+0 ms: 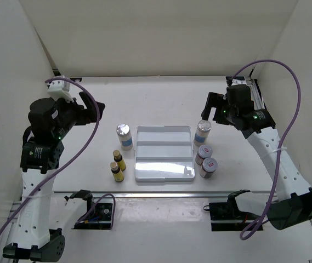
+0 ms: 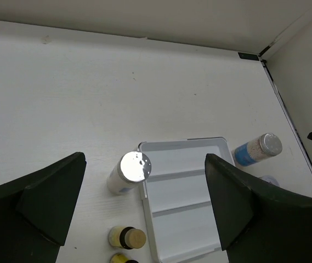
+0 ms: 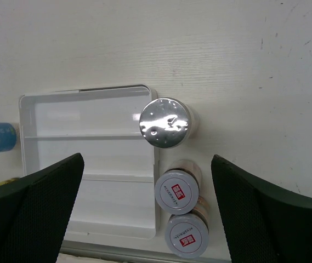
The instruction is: Organize the condiment bottles
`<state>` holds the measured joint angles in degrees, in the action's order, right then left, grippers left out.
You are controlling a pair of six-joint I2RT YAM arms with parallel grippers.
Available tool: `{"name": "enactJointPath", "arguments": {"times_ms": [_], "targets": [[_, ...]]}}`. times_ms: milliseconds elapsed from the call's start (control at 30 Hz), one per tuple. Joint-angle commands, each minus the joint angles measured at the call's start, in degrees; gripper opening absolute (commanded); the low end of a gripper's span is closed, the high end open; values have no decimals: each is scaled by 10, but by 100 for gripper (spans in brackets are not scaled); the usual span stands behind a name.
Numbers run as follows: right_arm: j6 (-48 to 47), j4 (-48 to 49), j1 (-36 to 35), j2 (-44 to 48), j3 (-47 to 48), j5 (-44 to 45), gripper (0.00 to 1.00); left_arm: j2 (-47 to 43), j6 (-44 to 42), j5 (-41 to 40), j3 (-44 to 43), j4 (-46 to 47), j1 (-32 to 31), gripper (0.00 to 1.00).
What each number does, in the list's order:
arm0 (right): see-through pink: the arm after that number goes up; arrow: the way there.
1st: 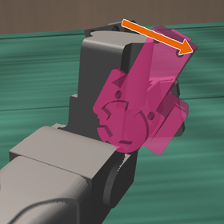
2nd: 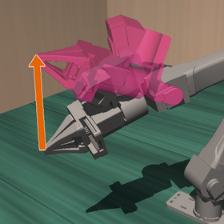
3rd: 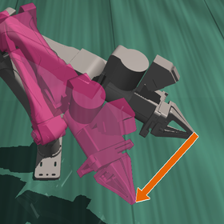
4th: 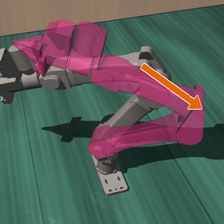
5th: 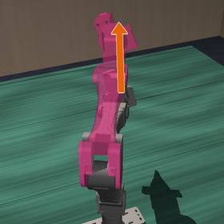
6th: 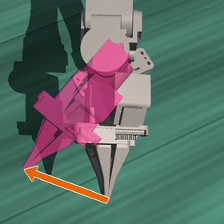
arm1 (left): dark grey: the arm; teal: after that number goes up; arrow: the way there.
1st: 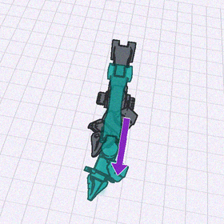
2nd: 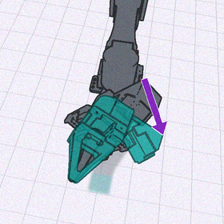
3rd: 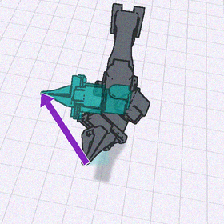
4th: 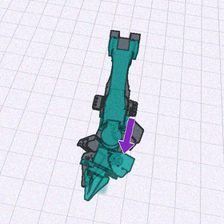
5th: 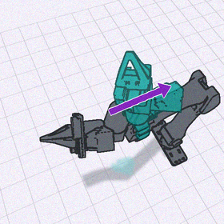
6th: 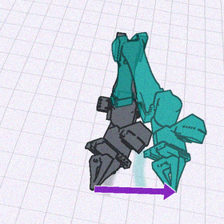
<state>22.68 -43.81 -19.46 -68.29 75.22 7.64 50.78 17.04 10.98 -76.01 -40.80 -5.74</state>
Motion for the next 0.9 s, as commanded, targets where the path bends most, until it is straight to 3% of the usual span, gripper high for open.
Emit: {"name": "enactJointPath", "arguments": {"times_ms": [0,400,567,867], "targets": [[23,-7,2,11,11,25,100,-2,13,1,-9,-25,-2,100],[14,-22,2,-16,5,21,100,10,19,6,-26,-55,-2,100],[-5,-22,2,-65,19,-21,100,30,13,6,-76,-99,-2,100],[-22,-42,2,-149,41,-6,100,34,43,5,-81,-124,-2,100]]}}
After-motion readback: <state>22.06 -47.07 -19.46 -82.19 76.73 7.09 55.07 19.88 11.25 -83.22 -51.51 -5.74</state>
